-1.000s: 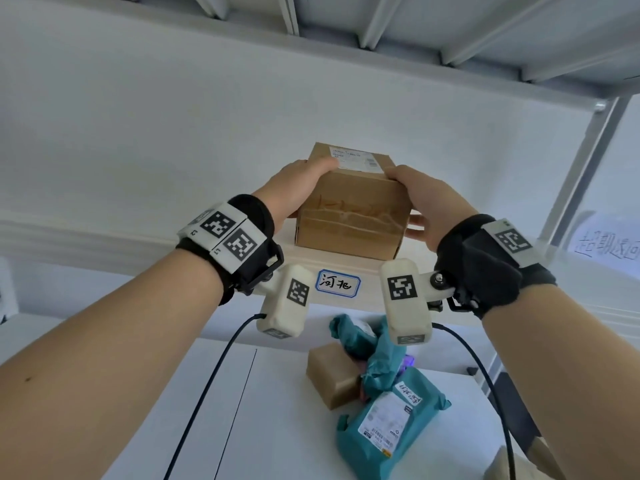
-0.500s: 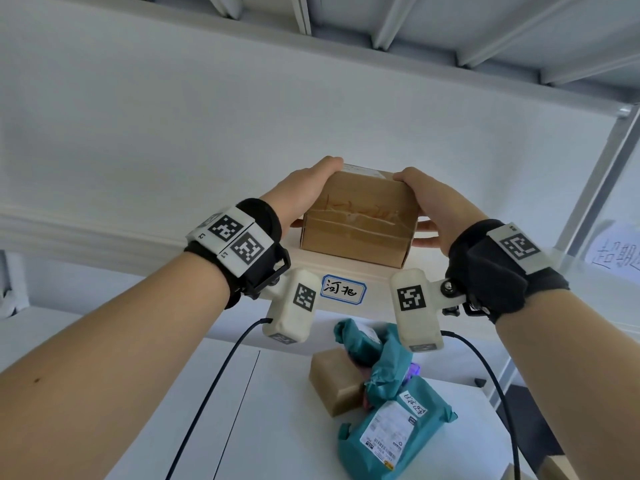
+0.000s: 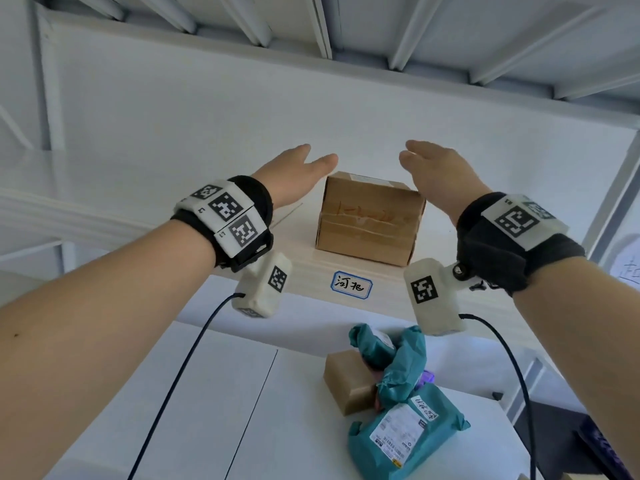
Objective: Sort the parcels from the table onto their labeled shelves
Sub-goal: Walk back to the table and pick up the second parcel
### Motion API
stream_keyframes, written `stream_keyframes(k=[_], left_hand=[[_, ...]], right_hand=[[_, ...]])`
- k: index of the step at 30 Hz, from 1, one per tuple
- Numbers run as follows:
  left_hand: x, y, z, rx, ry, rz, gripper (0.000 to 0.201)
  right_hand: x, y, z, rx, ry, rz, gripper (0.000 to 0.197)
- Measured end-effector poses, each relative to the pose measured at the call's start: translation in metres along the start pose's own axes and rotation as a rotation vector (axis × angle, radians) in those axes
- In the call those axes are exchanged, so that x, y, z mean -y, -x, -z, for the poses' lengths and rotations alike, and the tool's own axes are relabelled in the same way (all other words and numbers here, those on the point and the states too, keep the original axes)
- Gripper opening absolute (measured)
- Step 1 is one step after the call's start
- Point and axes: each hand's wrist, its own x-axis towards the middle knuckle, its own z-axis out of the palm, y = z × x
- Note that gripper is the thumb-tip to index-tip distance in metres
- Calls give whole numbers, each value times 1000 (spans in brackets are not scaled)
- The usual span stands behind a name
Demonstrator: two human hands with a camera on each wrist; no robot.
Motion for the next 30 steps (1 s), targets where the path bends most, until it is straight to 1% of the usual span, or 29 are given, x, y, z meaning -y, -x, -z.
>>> stream_keyframes(k=[3,5,8,11,14,19,22,24,26,28,30], left_hand=[[3,15,16,-64,-200,-33,70],[8,28,27,-108,-364,-13,71],[16,54,42,-125,-546,86,70],[28,85,56,-106,-641,194,70],[47,120,69,-67,-737,313,69],[88,182,88,-3,-834,507,67],[115,214,103,18,-875,581,64],[132,233,114,25,-904,612,60],[145,246,124,52,-904,648,58],[163,263,141,98,-896,703,58],[181,276,160,117,-893,730,57]], right_hand=[[18,9,-8,69,46,115,45],[31,18,-17,108,76,181,44],[52,37,-35,162,110,256,45],[69,59,-62,241,137,339,45],[82,83,-101,324,125,403,46],[102,132,-172,518,133,466,47],[113,158,-207,618,155,461,48],[121,172,-227,643,171,483,46],[128,181,-241,635,163,503,44],[144,195,-261,645,158,527,44],[161,204,-281,664,166,536,43]])
